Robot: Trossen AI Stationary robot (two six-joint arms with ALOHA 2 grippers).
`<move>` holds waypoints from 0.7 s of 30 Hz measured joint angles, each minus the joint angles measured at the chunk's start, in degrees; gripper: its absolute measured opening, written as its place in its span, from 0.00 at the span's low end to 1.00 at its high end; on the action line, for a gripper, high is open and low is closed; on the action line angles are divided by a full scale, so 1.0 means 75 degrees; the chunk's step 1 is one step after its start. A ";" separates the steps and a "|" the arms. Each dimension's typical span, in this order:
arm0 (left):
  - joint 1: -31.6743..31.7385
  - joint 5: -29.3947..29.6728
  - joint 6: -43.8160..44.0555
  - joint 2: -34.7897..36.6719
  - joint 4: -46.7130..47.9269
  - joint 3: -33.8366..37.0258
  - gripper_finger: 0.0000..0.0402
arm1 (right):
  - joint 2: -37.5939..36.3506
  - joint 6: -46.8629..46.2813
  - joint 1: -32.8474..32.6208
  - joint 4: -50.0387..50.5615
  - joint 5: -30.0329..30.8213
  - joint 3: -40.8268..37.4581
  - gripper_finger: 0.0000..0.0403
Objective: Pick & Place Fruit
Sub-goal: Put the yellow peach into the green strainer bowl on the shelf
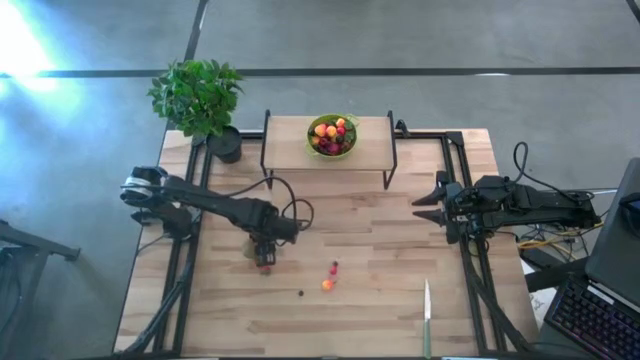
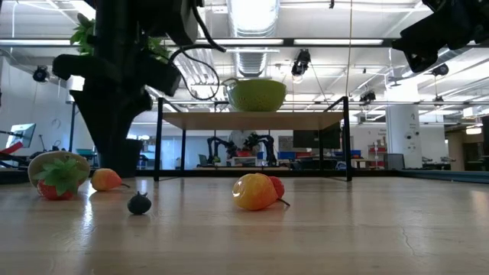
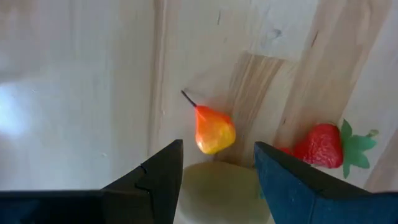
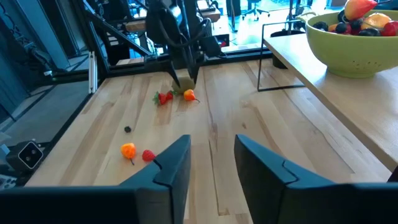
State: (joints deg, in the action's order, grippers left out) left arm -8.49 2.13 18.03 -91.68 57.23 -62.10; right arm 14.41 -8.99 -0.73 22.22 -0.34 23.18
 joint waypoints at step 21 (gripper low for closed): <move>0.0003 -0.0106 0.0923 -0.0003 -0.1781 0.1355 0.50 | 0.0000 0.0000 0.0000 0.0001 -0.0002 0.0000 0.12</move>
State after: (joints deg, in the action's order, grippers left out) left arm -8.47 1.33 24.96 -91.70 43.87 -51.93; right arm 14.41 -8.99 -0.73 22.23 -0.36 23.18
